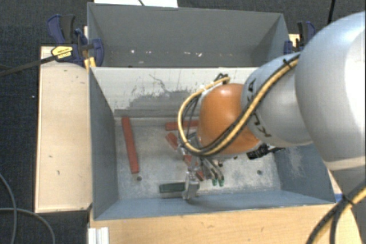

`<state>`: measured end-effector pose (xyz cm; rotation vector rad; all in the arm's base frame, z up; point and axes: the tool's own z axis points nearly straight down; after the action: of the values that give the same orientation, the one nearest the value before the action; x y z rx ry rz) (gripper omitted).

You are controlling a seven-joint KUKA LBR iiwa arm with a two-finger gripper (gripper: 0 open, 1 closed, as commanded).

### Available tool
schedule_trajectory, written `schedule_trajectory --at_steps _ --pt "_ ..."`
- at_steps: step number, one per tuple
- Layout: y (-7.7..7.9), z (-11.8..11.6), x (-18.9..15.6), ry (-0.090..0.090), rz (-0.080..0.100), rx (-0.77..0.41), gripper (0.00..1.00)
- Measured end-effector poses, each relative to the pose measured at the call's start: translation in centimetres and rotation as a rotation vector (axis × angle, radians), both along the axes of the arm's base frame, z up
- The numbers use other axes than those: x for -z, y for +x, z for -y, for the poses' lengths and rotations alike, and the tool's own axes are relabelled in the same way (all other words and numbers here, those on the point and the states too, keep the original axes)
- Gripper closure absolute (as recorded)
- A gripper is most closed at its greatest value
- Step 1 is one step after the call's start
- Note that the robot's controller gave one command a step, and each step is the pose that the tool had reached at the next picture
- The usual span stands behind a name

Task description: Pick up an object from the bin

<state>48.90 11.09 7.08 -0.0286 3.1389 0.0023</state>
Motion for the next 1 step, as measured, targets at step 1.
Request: schedule_trajectory --at_steps 1 --pt "-0.07 0.01 0.06 0.000 -0.002 -0.004 1.00"
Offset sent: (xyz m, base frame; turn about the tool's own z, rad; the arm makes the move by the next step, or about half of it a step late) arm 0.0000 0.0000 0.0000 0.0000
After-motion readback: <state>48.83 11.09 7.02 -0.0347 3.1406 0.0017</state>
